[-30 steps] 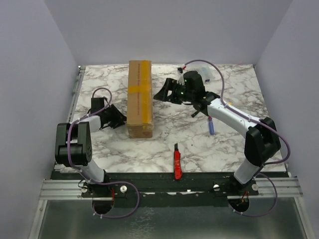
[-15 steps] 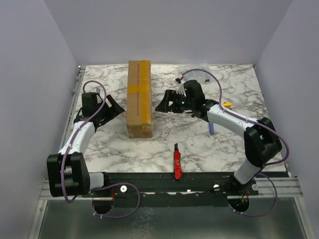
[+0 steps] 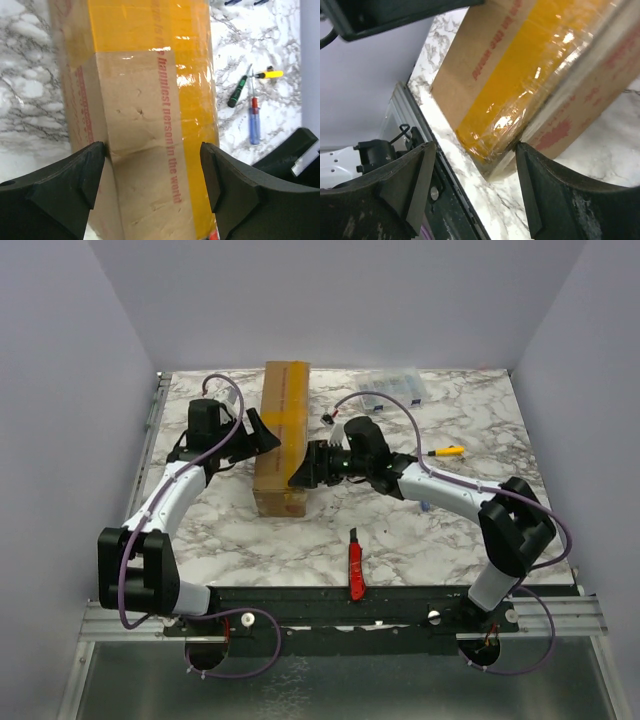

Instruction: Unpack the express box

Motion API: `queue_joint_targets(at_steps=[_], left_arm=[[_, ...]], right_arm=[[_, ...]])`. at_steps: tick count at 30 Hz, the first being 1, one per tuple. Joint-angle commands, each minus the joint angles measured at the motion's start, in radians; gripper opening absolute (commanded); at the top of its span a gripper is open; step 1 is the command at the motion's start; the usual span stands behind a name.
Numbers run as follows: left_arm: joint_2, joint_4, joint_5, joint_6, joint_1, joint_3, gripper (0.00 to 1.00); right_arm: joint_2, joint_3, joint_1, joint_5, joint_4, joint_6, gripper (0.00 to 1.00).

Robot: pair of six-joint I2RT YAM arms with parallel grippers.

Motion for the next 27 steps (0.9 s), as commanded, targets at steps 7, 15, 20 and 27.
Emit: queue_joint_targets(at_steps=[7,15,20,27], left_arm=[[0.081,0.03,-0.008,0.135,-0.082,0.002,0.78],[0.045,0.003,-0.047,0.182,-0.082,-0.017,0.8],[-0.009,-0.014,-0.128,0.194,-0.076,-0.004,0.83],[-0.073,-0.006,-0.167,0.205,-0.076,-0.015,0.83]], right_arm=[[0.049,0.105,0.137,0.028,0.005,-0.018,0.73],[-0.094,0.024,0.134,0.352,-0.15,-0.123,0.88],[-0.179,-0.034,0.124,0.544,-0.175,-0.133,0.99],[-0.198,-0.058,0.113,0.579,-0.087,-0.133,0.87]])
